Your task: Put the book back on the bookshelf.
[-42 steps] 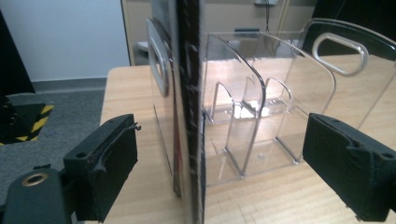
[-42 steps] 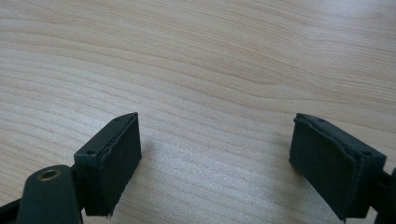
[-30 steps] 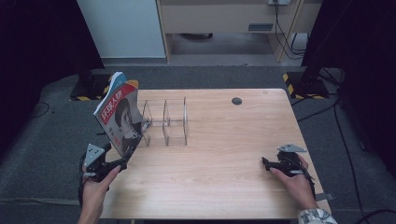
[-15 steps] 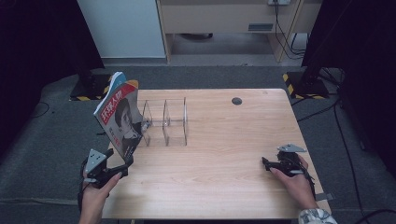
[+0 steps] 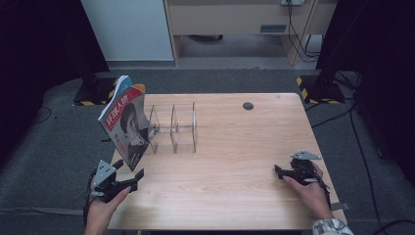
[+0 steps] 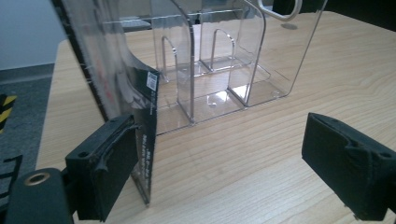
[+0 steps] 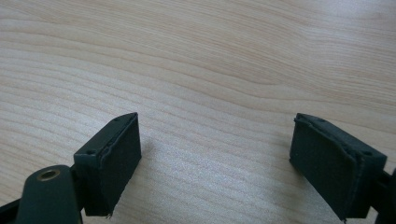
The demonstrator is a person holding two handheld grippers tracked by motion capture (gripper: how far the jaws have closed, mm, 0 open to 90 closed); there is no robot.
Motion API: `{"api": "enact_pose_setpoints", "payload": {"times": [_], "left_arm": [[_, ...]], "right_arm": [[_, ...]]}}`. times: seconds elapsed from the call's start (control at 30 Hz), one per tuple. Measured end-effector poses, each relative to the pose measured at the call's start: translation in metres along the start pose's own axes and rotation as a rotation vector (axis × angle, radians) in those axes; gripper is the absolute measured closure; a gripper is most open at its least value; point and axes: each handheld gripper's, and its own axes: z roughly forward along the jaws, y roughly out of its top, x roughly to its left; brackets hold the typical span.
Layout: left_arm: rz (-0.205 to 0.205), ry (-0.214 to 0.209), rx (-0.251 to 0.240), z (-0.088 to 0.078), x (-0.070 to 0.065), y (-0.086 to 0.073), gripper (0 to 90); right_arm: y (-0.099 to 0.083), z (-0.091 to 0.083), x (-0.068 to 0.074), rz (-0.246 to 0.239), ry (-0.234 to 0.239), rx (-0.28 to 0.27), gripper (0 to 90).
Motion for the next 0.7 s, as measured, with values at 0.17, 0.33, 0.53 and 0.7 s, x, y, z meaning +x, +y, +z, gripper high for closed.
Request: {"api": "enact_pose_setpoints", "payload": {"times": [0.17,0.33,0.53,0.7], "left_arm": [[0.025,-0.025,0.02,0.008,-0.005,0.004,10.1],[0.05,-0.054,0.036,0.015,-0.012,0.008,10.1],[0.076,-0.076,0.065,0.025,-0.019,0.011,9.8],[0.088,-0.089,0.082,0.033,-0.023,0.014,9.5]], "right_arm": [[0.0,0.0,0.0,0.001,0.0,0.0,16.6],[0.0,0.0,0.0,0.002,0.001,0.002,16.6],[0.0,-0.001,0.001,0.006,-0.001,0.001,16.6],[0.0,-0.001,0.001,0.006,-0.001,0.001,16.6]]}}
